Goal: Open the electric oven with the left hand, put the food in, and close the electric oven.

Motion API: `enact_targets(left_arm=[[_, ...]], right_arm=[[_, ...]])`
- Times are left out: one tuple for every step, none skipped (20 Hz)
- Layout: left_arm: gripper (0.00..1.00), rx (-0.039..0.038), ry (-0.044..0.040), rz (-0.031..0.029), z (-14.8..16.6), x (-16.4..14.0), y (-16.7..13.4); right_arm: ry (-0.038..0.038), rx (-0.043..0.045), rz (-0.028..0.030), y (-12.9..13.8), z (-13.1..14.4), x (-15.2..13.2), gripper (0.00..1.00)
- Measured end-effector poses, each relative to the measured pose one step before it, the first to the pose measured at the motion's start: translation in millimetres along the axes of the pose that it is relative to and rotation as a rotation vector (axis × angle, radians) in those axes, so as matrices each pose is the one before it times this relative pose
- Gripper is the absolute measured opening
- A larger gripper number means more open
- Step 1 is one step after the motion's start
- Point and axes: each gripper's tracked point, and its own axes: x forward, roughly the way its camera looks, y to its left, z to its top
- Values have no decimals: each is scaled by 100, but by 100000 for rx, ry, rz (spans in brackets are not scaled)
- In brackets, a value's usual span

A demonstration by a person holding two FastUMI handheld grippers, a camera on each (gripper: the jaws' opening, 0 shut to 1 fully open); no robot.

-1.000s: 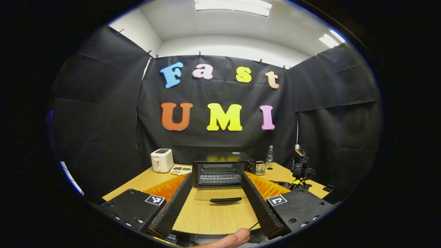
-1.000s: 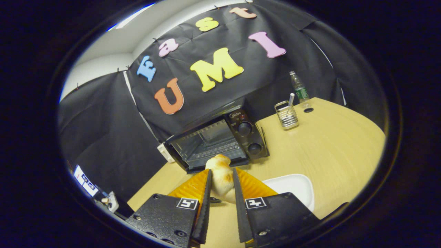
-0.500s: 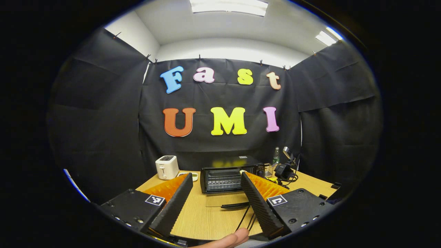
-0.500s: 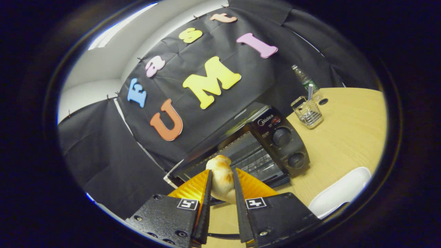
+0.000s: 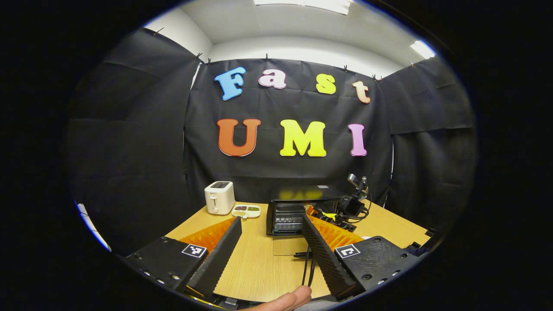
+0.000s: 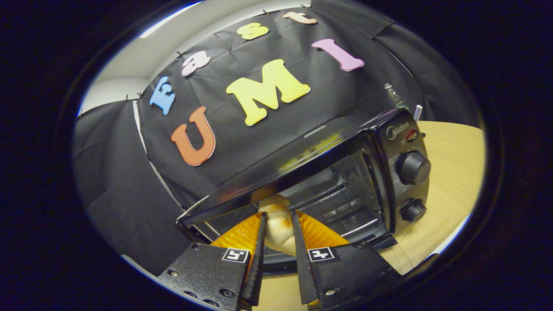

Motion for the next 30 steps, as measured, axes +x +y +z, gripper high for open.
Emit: enact_targets(left_arm=[[92, 132, 371, 452, -288, 339, 289], [92, 348, 369, 406, -36, 193, 224], [93, 162, 602, 816, -230, 246, 366], [92, -140, 790, 997, -251, 137, 453], [92, -292, 536, 657, -327, 247, 397], [92, -356, 553, 313, -267, 368, 206], [92, -295, 846, 416, -334, 183, 211], [92, -275, 1006, 692, -289, 239, 184], [92, -93, 929, 504, -301, 306, 174], [92, -58, 794, 315, -175, 91, 12], [92, -133, 543, 262, -214, 199, -135], [92, -185, 69, 96, 17, 67, -145], [92, -354, 346, -99, -83, 79, -207], [92, -439, 250, -24, -24, -115, -252], [92, -160, 109, -297, -18, -105, -264], [92, 162, 300, -297, -86, -147, -354], [92, 364, -108, -98, 52, -287, -336], [92, 319, -342, -261, 108, -219, -433], [92, 228, -479, -661, 146, -257, -512], [92, 131, -565, -670, 133, -405, -525], [93, 252, -761, -593, 214, -300, -404], [92, 229, -399, -57, 139, -246, -451], [92, 363, -98, 30, -253, -107, -208], [92, 72, -407, 118, -107, -25, -234], [92, -420, 162, 115, -98, 95, -274], [92, -718, 635, 90, -160, 53, -311], [92, -611, 430, -230, -246, 65, -373], [92, -351, -1, 12, -80, 107, -311], [92, 73, -200, 108, -17, 95, -223], [92, 488, -532, -137, 123, 239, -390]], right_arm=[[-1039, -1500, 70, 418, 52, 829, 34], [-1363, -2458, -504, 294, 73, 689, 34], [-1175, -3571, -1213, -10, 37, 755, 34], [-1249, -4453, -1813, -253, -95, 722, 34], [-753, -3504, -1451, -340, -178, 816, 34], [-857, -1377, -1101, -357, -359, 740, 36], [53, -104, 3, -150, 181, 247, 37], [-231, 67, 565, 149, -98, 336, 39], [-734, 321, 752, 165, 116, 71, 40], [161, 158, 1262, 278, 376, -695, 51], [555, -1152, 647, 59, 248, -432, 62], [921, -567, 492, 34, -71, -553, 73], [977, 504, 380, 38, -87, -332, 83], [1540, 1123, 898, 30, 88, -1198, 94], [1616, 1562, 221, -93, 39, -905, 95], [1091, 1320, 885, -2, 94, -1154, 96], [592, 1092, 738, 30, 211, -1187, 97], [1161, 340, 619, 24, 77, -1289, 96], [1175, -674, 1513, 41, -7, -1290, 96], [213, -785, 2375, 304, 246, -1388, 96], [-1100, -277, 2217, 237, 433, -1549, 96], [-1623, -239, 1069, -9, 672, -1643, 96], [-935, -855, 86, -200, 736, -1499, 95], [-1667, -675, 481, 24, 722, -1571, 95], [-1761, -1124, 96, 54, 1151, -1628, 95], [-1909, -1397, -794, -298, 1119, -1549, 95], [-1820, -1889, -1457, -376, 1270, -1439, 95], [-1973, -2916, -1515, -434, 1205, -1534, 95], [-1694, -3537, -1989, -613, 1391, -1425, 95], [-1936, -3438, -1768, -616, 1370, -1369, 95]])
